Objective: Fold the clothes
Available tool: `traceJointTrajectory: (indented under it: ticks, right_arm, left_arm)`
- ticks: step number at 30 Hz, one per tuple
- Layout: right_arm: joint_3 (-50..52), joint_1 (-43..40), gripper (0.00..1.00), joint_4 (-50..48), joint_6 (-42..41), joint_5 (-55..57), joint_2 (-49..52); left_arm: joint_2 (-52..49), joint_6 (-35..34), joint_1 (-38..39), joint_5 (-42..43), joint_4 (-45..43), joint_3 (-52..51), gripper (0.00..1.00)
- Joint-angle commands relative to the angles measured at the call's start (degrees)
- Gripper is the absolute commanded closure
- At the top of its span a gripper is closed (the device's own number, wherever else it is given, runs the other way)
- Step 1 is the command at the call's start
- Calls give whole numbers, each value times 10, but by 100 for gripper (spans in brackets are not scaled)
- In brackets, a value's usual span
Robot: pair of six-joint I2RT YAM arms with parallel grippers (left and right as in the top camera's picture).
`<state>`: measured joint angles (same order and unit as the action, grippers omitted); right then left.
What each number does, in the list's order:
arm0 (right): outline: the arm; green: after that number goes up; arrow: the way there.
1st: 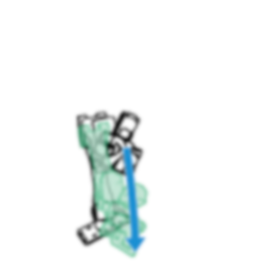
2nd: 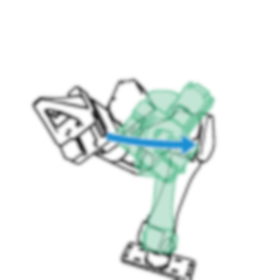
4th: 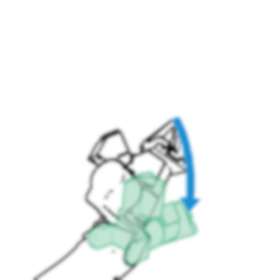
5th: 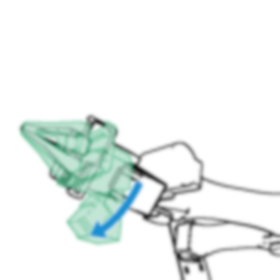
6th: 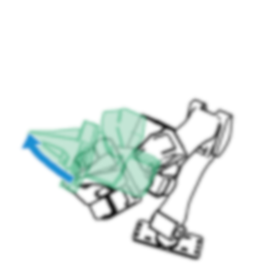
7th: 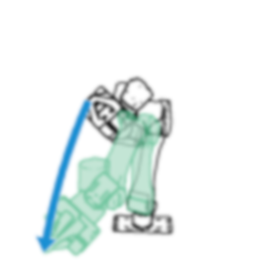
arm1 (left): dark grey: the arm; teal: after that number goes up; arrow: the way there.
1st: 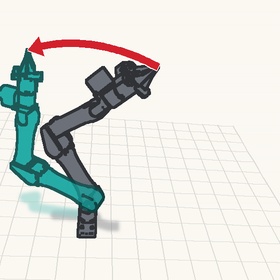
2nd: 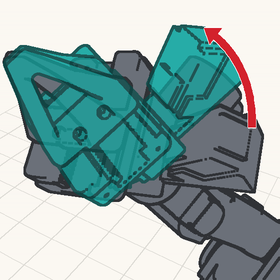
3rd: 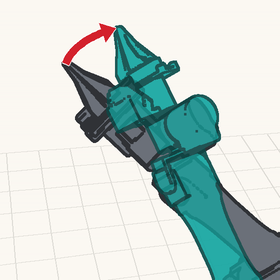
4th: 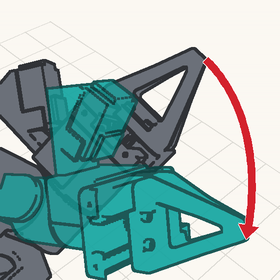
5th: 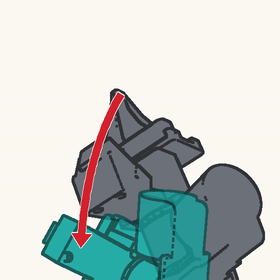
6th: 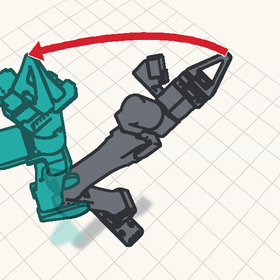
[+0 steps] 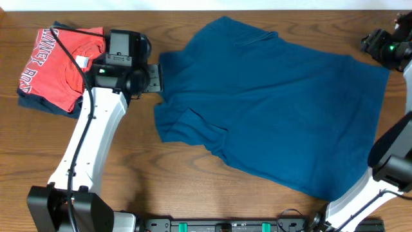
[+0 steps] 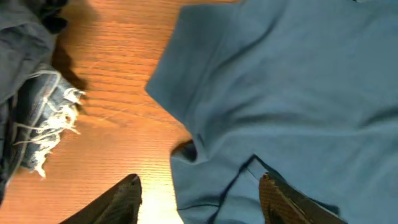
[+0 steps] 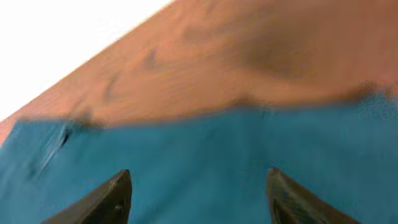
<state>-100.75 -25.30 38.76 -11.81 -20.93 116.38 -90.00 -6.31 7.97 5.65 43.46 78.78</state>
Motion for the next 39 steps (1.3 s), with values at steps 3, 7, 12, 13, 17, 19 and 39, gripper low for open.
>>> traceJointTrajectory:
  ticks: [3, 7, 12, 13, 17, 19, 39]
  right_arm:
    - [-14, -5, 33, 141, 7, -39, -66]
    - [-14, -1, 39, 263, 12, -28, -85]
    - [3, 11, 40, 347, 27, -28, -85]
    - [11, 14, 40, 352, 33, -26, -85]
    - [58, 23, 40, 357, 33, -19, -85]
    - [88, 23, 39, 341, 26, -14, -85]
    - [315, -101, 28, 221, -156, 301, -84]
  left_arm:
    - [0, 31, 27, 0, 40, -5, 37]
    - [-7, 31, 49, 0, 69, -38, 37]
    - [-29, 31, 57, -15, 16, -105, 37]
    - [-37, 31, 57, -30, -3, -117, 37]
    - [-80, 31, 51, -75, -64, -140, 37]
    - [-106, 31, 46, -83, -82, -140, 37]
    - [-189, 26, 40, -18, -3, -141, 57]
